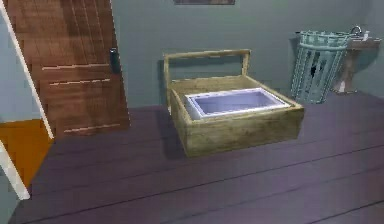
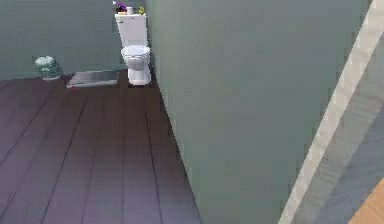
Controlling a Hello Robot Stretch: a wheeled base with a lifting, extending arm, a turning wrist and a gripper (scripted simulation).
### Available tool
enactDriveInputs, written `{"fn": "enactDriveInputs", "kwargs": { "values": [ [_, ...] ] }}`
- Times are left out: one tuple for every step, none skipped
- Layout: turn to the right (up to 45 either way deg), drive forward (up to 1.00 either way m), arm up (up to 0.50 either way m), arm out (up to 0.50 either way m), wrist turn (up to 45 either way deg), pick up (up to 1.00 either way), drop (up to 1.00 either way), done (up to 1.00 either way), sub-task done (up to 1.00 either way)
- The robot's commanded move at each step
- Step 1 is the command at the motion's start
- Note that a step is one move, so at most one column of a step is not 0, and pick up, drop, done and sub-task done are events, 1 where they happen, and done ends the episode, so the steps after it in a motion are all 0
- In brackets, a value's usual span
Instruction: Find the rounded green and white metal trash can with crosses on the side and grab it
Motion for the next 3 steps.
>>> {"fn": "enactDriveInputs", "kwargs": {
  "values": [
    [45.0, 0.0, 0.0, 0.0, 0.0, 0.0, 0.0, 0.0, 0.0],
    [18.0, 0.0, 0.0, 0.0, 0.0, 0.0, 0.0, 0.0, 0.0],
    [0.0, 1.0, 0.0, 0.0, 0.0, 0.0, 0.0, 0.0, 0.0]
  ]
}}
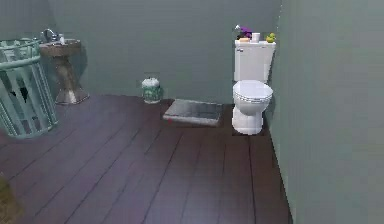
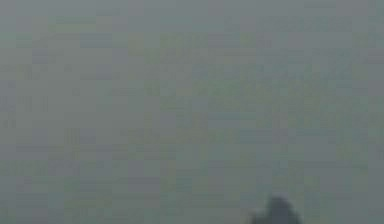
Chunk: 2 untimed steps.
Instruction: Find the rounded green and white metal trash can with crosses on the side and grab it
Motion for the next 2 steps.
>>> {"fn": "enactDriveInputs", "kwargs": {
  "values": [
    [0.0, 1.0, 0.0, 0.0, 0.0, 0.0, 0.0, 0.0, 0.0],
    [0.0, 1.0, 0.0, 0.0, 0.0, 0.0, 0.0, 0.0, 0.0]
  ]
}}
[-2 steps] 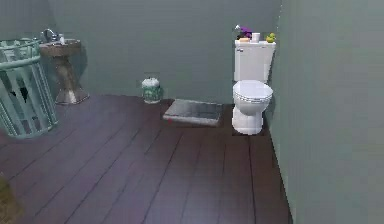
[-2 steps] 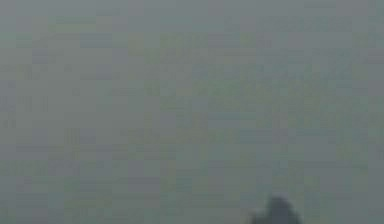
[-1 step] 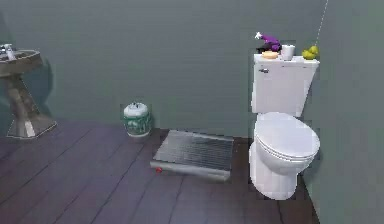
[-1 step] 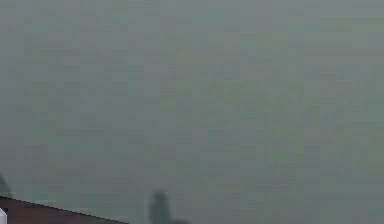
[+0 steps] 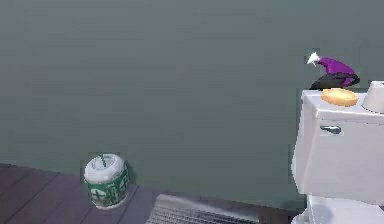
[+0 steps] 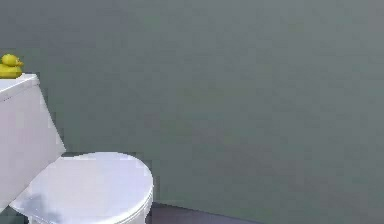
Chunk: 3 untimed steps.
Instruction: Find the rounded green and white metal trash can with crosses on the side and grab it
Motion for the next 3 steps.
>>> {"fn": "enactDriveInputs", "kwargs": {
  "values": [
    [6.0, 0.0, 0.0, 0.0, 0.0, 0.0, 0.0, 0.0, 0.0],
    [0.0, 0.45, 0.0, 0.0, 0.0, 0.0, 0.0, 0.0, 0.0],
    [-45.0, 0.0, 0.0, 0.0, 0.0, 0.0, 0.0, 0.0, 0.0]
  ]
}}
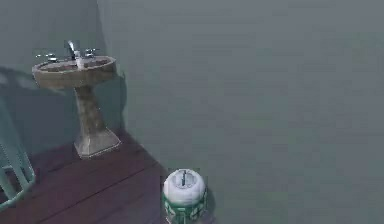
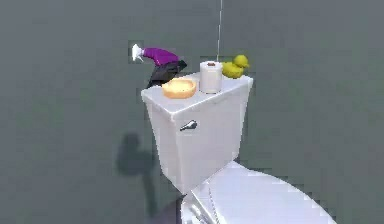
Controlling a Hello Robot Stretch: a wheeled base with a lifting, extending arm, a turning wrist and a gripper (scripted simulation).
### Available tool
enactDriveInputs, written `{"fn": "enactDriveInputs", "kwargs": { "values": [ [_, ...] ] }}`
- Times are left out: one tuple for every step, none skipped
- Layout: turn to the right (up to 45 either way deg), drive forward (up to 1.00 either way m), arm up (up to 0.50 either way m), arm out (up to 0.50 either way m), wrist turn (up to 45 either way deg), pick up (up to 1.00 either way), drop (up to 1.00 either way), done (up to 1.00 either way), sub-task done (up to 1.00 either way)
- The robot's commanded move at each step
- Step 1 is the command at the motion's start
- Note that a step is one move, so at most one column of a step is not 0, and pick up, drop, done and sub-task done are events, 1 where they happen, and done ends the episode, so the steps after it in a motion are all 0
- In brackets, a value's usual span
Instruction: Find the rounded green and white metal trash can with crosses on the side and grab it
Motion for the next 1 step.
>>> {"fn": "enactDriveInputs", "kwargs": {
  "values": [
    [-45.0, 0.0, 0.0, 0.0, 0.0, 0.0, 0.0, 0.0, 0.0]
  ]
}}
